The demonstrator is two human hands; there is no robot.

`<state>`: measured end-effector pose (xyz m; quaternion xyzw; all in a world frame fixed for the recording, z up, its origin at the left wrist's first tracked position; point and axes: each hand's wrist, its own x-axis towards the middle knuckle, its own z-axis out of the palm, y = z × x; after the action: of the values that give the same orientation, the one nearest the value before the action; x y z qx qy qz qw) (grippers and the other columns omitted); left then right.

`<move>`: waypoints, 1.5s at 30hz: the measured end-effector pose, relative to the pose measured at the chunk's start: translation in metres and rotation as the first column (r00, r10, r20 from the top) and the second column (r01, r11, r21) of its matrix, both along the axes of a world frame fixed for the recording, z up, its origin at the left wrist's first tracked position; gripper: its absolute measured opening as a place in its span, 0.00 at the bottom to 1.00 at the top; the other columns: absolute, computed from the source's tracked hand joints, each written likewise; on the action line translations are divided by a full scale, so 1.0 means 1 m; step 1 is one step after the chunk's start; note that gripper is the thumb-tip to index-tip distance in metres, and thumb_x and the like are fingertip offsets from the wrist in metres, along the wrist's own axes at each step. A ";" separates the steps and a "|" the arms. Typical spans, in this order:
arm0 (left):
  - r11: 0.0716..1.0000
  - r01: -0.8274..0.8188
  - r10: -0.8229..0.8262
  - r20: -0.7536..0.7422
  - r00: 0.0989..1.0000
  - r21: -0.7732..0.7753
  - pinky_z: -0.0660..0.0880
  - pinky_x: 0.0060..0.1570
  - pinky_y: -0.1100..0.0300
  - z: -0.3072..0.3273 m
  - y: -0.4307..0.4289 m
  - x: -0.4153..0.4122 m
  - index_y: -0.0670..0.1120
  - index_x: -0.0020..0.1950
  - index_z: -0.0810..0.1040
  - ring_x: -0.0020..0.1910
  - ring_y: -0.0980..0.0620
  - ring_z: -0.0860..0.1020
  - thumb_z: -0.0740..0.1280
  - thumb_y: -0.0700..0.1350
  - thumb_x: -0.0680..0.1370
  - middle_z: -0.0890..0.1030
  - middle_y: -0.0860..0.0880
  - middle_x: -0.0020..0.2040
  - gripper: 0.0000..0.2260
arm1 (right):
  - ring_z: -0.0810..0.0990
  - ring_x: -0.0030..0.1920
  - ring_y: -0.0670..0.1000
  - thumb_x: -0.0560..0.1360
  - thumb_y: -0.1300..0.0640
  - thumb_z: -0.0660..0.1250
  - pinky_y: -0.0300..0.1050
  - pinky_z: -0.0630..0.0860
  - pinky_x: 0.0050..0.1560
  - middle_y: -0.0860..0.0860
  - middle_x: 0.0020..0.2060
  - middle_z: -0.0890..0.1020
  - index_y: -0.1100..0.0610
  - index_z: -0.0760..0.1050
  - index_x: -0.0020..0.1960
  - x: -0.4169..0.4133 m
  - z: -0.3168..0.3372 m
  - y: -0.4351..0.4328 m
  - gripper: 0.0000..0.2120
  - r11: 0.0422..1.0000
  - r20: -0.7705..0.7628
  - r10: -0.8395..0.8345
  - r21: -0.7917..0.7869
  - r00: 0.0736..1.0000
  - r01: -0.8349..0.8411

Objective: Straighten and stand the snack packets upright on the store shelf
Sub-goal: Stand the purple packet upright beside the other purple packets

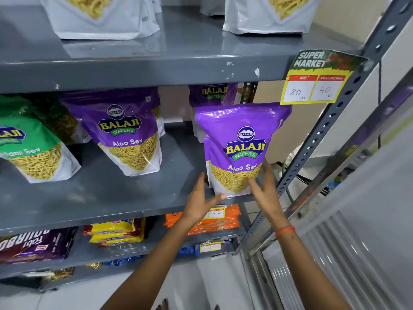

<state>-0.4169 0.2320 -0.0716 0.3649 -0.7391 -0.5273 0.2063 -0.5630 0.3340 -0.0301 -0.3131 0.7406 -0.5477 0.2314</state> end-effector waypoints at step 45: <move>0.987 -0.152 0.152 0.002 0.988 0.053 0.78 0.57 0.55 -0.001 -0.093 0.200 0.46 0.59 0.71 0.56 0.49 0.79 0.76 0.47 0.66 0.81 0.46 0.58 0.25 | 0.77 0.59 0.55 0.59 0.50 0.74 0.57 0.75 0.61 0.57 0.59 0.77 0.52 0.67 0.59 0.160 -0.011 -0.101 0.31 0.898 0.037 0.406 0.168 0.913 -0.406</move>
<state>-0.2166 0.1385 -0.0728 0.4250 -0.6947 -0.5299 0.2367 -0.4029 0.2331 -0.0413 -0.4391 0.7033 -0.4218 0.3669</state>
